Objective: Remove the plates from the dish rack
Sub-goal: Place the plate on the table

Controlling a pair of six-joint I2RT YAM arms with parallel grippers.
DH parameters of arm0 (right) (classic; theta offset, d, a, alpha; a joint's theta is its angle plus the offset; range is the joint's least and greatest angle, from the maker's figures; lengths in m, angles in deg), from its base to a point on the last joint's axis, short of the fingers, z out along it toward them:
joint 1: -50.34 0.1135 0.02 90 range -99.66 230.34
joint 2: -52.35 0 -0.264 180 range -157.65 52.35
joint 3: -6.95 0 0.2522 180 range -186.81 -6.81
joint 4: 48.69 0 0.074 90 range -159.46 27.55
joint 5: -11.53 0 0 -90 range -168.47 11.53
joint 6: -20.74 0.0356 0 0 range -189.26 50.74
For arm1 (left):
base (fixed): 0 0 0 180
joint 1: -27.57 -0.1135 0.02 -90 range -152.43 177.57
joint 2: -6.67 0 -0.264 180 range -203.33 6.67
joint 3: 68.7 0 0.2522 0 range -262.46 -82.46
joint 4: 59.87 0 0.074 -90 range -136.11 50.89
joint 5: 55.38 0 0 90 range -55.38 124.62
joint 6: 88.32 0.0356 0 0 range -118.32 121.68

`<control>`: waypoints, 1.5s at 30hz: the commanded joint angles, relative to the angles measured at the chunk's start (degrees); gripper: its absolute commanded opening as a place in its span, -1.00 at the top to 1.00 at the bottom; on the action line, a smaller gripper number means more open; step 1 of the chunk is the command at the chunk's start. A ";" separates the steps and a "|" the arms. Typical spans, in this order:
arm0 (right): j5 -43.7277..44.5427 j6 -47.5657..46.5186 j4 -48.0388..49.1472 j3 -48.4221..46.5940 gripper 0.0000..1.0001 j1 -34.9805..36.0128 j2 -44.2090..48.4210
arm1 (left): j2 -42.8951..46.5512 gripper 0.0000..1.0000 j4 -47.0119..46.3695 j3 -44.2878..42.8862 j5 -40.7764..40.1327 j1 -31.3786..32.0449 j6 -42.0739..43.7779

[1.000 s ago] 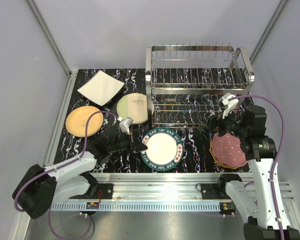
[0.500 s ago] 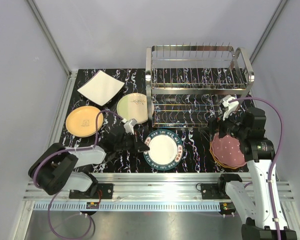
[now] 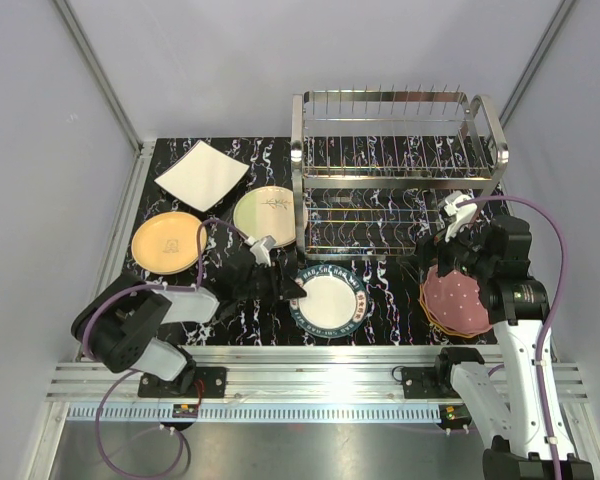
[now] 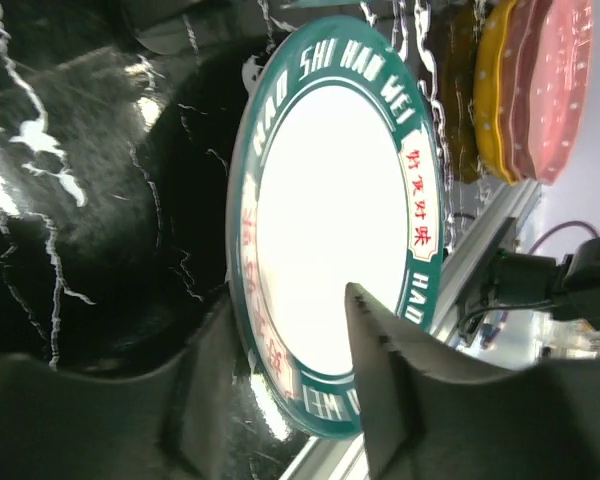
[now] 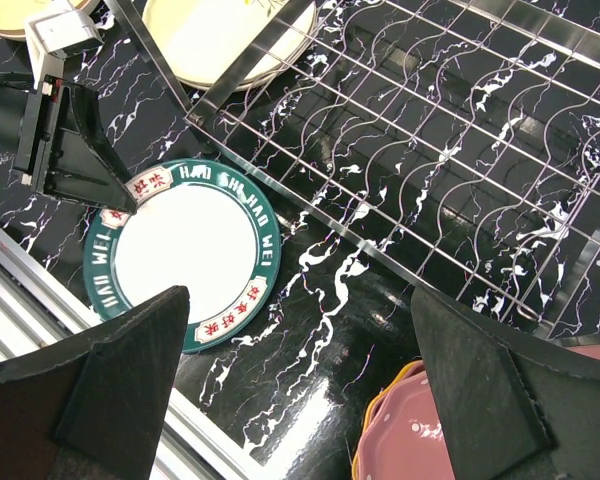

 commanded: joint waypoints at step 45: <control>62.39 8.92 4.68 1.36 -0.99 -1.20 12.45 | 70.52 -0.98 49.86 -10.39 -54.13 -0.37 46.96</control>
